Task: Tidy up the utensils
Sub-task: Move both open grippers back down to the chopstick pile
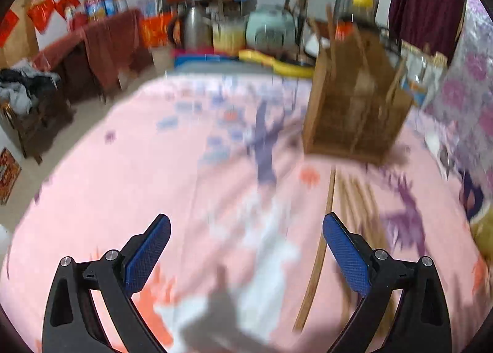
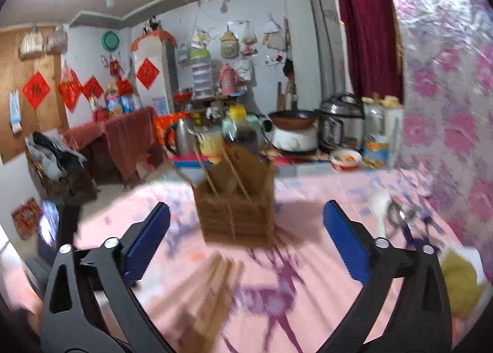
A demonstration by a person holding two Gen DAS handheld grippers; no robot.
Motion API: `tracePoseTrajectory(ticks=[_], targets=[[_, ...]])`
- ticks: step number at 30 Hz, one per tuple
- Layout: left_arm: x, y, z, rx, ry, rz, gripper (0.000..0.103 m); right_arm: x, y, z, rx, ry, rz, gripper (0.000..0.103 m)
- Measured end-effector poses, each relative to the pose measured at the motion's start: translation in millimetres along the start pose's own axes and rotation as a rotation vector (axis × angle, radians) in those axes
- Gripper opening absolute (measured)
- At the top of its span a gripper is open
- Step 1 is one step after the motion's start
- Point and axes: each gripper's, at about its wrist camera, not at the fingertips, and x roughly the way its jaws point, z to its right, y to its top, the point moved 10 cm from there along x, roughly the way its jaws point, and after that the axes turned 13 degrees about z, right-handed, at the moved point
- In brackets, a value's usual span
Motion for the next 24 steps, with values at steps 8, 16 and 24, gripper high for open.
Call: tracePoseTrajectory(ticks=[8,16,24], targets=[[-19,-39,7,0.047,-0.037,-0.054,0.097,-13,-83,15,-0.069,-0.019,-0.24,0.096],[4,-60,8,0.063,-0.017,-0.178,0.097,-19,-123,-5,-0.063,0.079,-0.399,0.084],[7,-66,7,0.066,-0.014,-0.193,0.098,-26,-157,-32,-0.174,0.166,-0.524,0.078]])
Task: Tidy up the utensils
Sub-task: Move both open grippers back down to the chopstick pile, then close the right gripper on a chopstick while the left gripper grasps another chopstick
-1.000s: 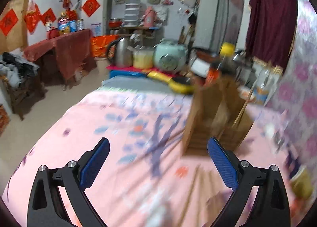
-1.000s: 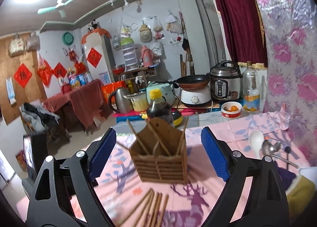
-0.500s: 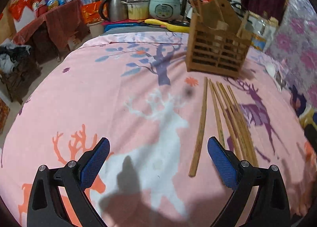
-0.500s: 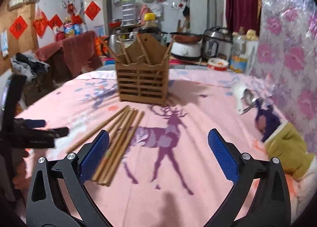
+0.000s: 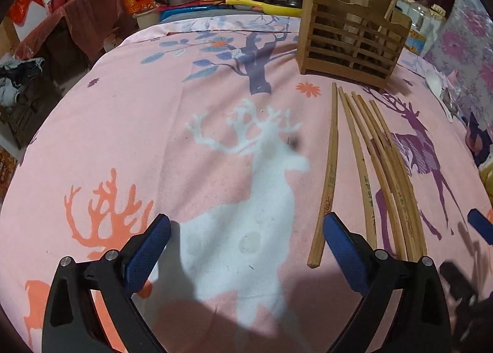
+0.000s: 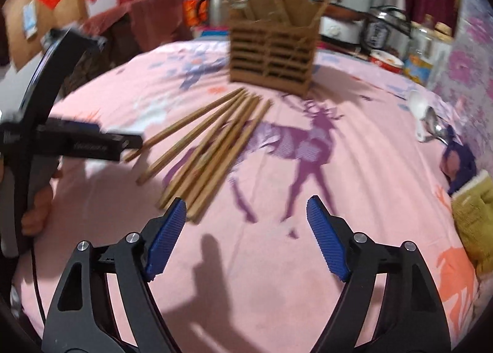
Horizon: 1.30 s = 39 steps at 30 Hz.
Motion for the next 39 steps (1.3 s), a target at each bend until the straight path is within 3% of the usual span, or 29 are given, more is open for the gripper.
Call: tracePoseTrajectory(ticks=[4,7,10,14,16,23,32,39], targets=[[3,1,1,-0.004,-0.001,0.006,0.099,2,-7,-16,-0.06,0.039,-0.037,0.078],[3,1,2,-0.003,0.0,0.011,0.099,11,-14,-17,-0.086,0.009,-0.095,0.077],[3,1,2,-0.004,-0.002,0.013,0.099,14,-16,-1,-0.015,-0.028,-0.111,0.072],[3,1,2,-0.004,-0.002,0.012,0.099,14,-18,44,0.134,-0.138,-0.108,0.055],[3,1,2,-0.004,-0.002,0.012,0.099,11,-18,55,0.186,-0.145,-0.095,0.052],[3,1,2,-0.005,-0.001,0.009,0.099,10,-14,32,0.093,-0.094,-0.084,0.05],[1,0,4,0.01,-0.019,-0.004,0.098,18,-22,38,0.148,-0.075,-0.127,0.053],[-8,2,28,0.072,-0.106,0.026,0.096,18,-22,38,0.157,-0.07,-0.127,0.053]])
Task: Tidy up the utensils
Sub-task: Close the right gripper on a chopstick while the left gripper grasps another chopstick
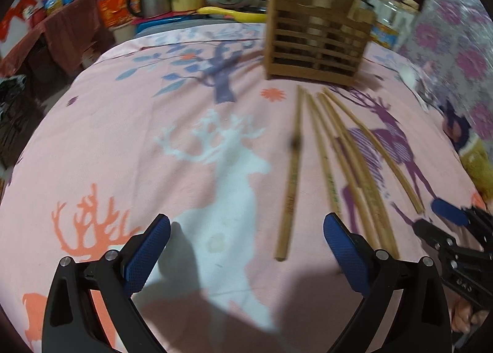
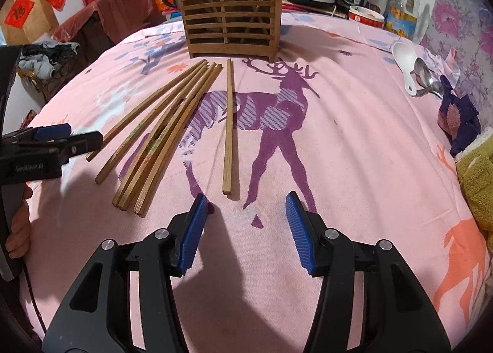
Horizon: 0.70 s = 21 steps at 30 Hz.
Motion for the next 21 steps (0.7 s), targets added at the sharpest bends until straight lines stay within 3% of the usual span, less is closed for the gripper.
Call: tracePoseTrajectory(ticks=[1,3,4,6,8,10,12,19,20,21], targets=[[1,-1,2,0.015,0.001,-0.003,0.093,0,0,0,0.0,0.0,0.0,0.053],[4,-6,10,0.042,-0.018,-0.023,0.073,0,0,0,0.002,0.001,0.0,0.053],[3,-7,10,0.058,-0.003,-0.015,0.07,0,0,0,0.002,0.001,0.0,0.053],[0,-7,16,0.083,-0.016,0.004,0.045,0,0,0,0.004,0.003,0.001,0.053],[-3,-9,21,0.102,-0.03,0.013,0.032,-1,1,0,0.007,0.004,0.005,0.053],[-7,-12,26,0.129,-0.032,0.023,0.027,-1,2,-1,0.004,0.007,0.012,0.052],[-7,-13,28,0.137,-0.031,0.027,0.026,-3,3,-5,-0.012,0.017,0.022,0.041],[-5,-12,30,0.136,-0.037,0.03,0.024,2,3,-15,-0.039,0.049,0.008,0.027],[-6,-12,30,0.136,-0.042,0.03,0.019,2,3,-14,-0.031,0.05,0.008,0.02],[-6,-12,31,0.134,-0.053,0.029,0.006,2,4,-14,-0.026,0.052,0.009,0.006]])
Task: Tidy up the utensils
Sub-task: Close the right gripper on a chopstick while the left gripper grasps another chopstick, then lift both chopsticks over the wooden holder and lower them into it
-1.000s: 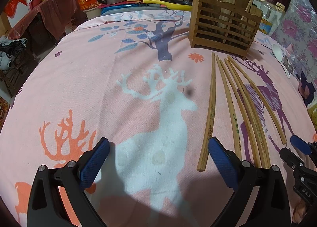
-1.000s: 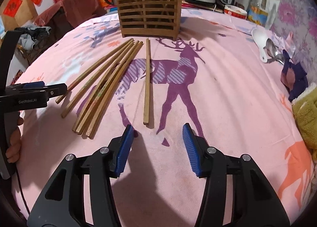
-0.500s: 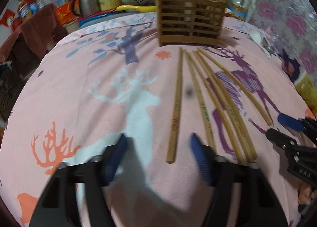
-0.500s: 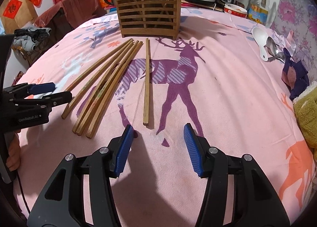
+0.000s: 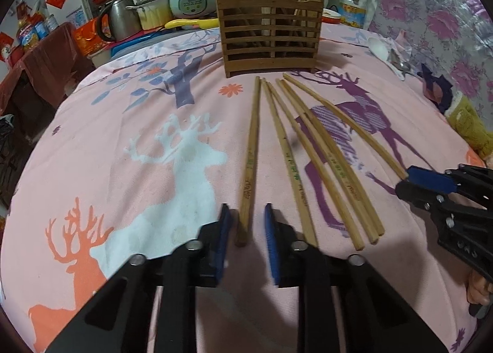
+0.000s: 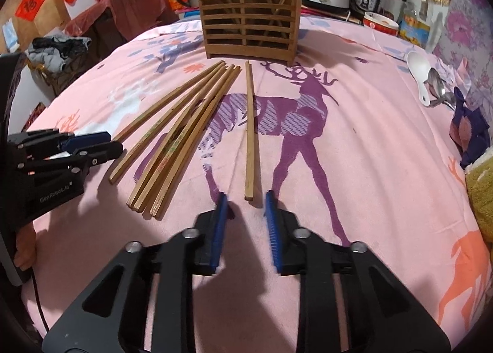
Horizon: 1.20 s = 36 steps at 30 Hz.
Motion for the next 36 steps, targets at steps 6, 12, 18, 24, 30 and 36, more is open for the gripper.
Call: tracePoseTrajectory(ticks=[6,12,18,24,30,36], targets=[[-12,10,-1,-0.022,-0.014,0.055,0.006,-4,3,-2,-0.008,-0.004,0.028,0.006],[-33,32,-8,-0.062,-0.003,0.121,0.006,-31,28,2,-0.022,-0.04,0.165,0.006],[-63,82,-11,-0.079,-0.003,0.207,0.006,-68,77,7,0.025,-0.026,0.303,0.006],[-81,126,-7,-0.114,-0.024,0.267,0.006,-90,123,4,0.038,-0.013,0.385,0.006],[-84,152,3,-0.097,-0.03,0.289,0.006,-87,137,2,0.042,-0.014,0.394,0.006],[-95,191,12,-0.076,-0.048,0.33,0.006,-92,165,3,0.045,-0.011,0.431,0.006]])
